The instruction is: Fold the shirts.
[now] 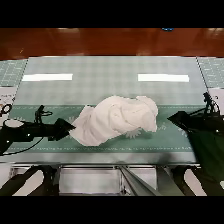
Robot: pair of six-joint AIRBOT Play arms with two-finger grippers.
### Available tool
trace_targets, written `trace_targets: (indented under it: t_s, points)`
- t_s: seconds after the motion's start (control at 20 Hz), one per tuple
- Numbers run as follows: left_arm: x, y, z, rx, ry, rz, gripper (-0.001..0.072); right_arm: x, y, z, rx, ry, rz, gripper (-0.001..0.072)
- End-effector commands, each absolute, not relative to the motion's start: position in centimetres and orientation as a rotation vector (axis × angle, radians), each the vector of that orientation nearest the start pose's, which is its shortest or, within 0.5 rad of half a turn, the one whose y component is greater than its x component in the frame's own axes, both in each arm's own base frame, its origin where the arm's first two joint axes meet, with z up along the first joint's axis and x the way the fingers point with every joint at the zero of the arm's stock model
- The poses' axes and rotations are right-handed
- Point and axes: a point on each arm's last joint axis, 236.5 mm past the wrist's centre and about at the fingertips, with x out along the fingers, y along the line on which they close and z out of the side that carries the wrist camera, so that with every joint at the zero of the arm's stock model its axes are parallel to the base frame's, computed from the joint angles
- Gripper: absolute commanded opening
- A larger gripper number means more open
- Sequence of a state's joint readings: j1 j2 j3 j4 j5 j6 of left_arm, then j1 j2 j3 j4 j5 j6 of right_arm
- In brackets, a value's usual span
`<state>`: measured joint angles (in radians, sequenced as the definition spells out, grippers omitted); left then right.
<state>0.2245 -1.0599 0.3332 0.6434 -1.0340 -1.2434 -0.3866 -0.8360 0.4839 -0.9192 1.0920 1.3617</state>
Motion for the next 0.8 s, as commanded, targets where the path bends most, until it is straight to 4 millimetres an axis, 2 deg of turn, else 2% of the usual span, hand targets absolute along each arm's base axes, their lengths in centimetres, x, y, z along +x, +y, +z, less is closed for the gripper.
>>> trace_targets:
  t_s: [0.0, 0.05, 0.1, 0.15, 0.25, 0.35, 0.6, 0.75]
  points:
    - [24.7, -14.1, -10.7, -0.916, 1.393, -0.278, 0.0506, 24.7, 4.4, -4.2, 0.750, 1.246, 0.114, 0.0408]
    - [24.9, -15.0, -10.8, -0.887, 1.411, -0.304, 0.0480, 24.1, 5.1, -4.6, 0.746, 1.273, 0.132, 0.0408]
    - [25.3, -15.7, -10.7, -0.874, 1.428, -0.329, 0.0164, 23.5, 5.9, -5.1, 0.738, 1.296, 0.152, 0.0408]
    - [25.8, -16.0, -10.4, -0.851, 1.424, -0.363, 0.0020, 23.0, 7.0, -5.4, 0.731, 1.318, 0.182, 0.0408]
    - [27.1, -16.3, -9.2, -0.822, 1.393, -0.409, 0.0018, 22.6, 9.2, -5.4, 0.704, 1.334, 0.243, 0.0408]
    - [28.0, -16.5, -8.2, -0.813, 1.374, -0.437, 0.0018, 23.1, 10.3, -5.2, 0.686, 1.320, 0.265, 0.0409]
    - [28.4, -16.5, -7.9, -0.792, 1.355, -0.454, 0.0019, 23.9, 10.3, -4.6, 0.696, 1.296, 0.256, 0.0420]
    - [28.4, -16.5, -7.9, -0.787, 1.353, -0.458, 0.0019, 23.7, 10.4, -5.6, 0.706, 1.336, 0.253, 0.0421]
